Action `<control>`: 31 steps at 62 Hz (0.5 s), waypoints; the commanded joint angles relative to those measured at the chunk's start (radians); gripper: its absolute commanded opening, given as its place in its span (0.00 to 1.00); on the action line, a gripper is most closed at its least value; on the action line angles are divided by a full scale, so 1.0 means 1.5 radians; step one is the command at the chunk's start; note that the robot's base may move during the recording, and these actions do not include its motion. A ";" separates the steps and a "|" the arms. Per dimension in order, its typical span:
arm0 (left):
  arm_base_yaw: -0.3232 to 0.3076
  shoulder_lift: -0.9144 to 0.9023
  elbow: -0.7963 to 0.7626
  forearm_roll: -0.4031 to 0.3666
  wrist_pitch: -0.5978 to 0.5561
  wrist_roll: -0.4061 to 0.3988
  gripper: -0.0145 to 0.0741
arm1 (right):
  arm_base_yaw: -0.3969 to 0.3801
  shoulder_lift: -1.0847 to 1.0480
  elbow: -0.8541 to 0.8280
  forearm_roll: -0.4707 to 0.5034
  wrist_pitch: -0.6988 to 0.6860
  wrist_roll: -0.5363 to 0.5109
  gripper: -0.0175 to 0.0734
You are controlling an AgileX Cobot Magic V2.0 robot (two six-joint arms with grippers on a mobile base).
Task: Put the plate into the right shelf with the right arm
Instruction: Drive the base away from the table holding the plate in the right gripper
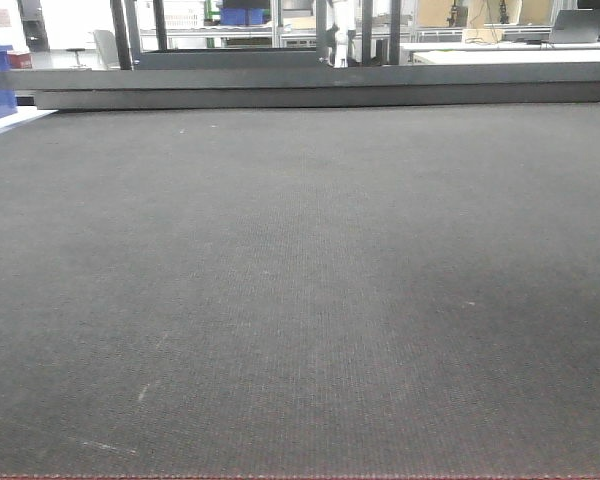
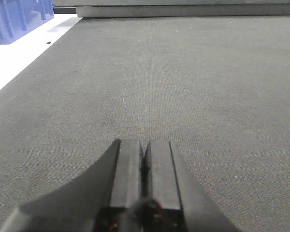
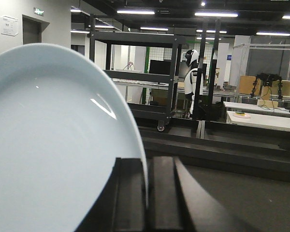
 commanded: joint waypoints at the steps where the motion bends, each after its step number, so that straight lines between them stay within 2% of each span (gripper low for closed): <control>1: -0.001 -0.007 0.005 -0.005 -0.056 -0.002 0.11 | -0.004 0.010 -0.018 -0.012 -0.065 -0.003 0.22; 31: -0.001 -0.007 0.005 -0.005 -0.056 -0.002 0.11 | -0.004 0.010 -0.018 -0.012 -0.065 -0.003 0.22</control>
